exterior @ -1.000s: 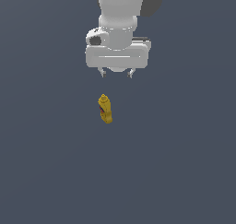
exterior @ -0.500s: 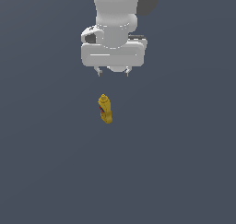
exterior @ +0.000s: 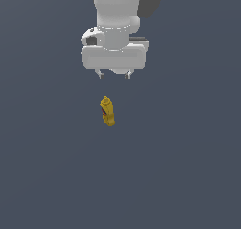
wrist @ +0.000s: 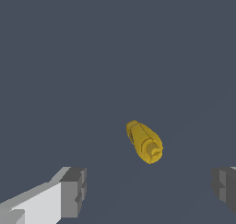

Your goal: Pick up the object and move it to a goal position.

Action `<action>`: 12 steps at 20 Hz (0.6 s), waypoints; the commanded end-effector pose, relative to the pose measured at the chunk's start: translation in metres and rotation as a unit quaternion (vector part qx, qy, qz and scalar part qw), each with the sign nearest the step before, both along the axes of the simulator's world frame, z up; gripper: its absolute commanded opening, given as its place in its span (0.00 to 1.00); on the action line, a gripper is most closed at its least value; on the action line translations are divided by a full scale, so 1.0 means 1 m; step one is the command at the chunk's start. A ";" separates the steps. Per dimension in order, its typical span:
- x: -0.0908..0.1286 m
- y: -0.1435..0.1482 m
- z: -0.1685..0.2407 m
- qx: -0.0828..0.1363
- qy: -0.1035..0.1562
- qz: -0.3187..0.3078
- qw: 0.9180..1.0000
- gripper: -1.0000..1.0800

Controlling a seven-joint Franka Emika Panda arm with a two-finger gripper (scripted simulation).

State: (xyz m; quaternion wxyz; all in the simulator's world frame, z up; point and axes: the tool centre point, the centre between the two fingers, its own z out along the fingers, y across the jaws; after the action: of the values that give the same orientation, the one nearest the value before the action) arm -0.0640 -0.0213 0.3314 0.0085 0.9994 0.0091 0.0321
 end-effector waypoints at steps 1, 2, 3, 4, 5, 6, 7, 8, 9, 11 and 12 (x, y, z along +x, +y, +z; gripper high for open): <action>0.000 -0.002 -0.004 0.000 0.002 0.008 1.000 0.96; -0.001 -0.003 -0.007 0.000 0.002 0.012 1.000 0.96; -0.001 -0.004 -0.010 0.000 0.003 0.017 1.000 0.96; -0.001 -0.005 -0.012 0.000 0.004 0.022 1.000 0.96; -0.002 -0.007 -0.016 0.000 0.005 0.028 1.000 0.96; -0.002 -0.008 -0.019 0.000 0.006 0.034 0.999 0.96; -0.003 -0.010 -0.023 0.000 0.007 0.040 0.999 0.96; -0.003 -0.012 -0.027 0.000 0.008 0.048 0.999 0.96; -0.004 -0.013 -0.031 0.000 0.010 0.055 0.998 0.96; -0.006 -0.018 -0.040 0.000 0.013 0.072 0.997 0.96; -0.007 -0.020 -0.045 0.000 0.014 0.081 0.997 0.96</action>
State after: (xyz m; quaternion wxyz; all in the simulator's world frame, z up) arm -0.0691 -0.0379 0.2934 0.0067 0.9968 0.0775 0.0208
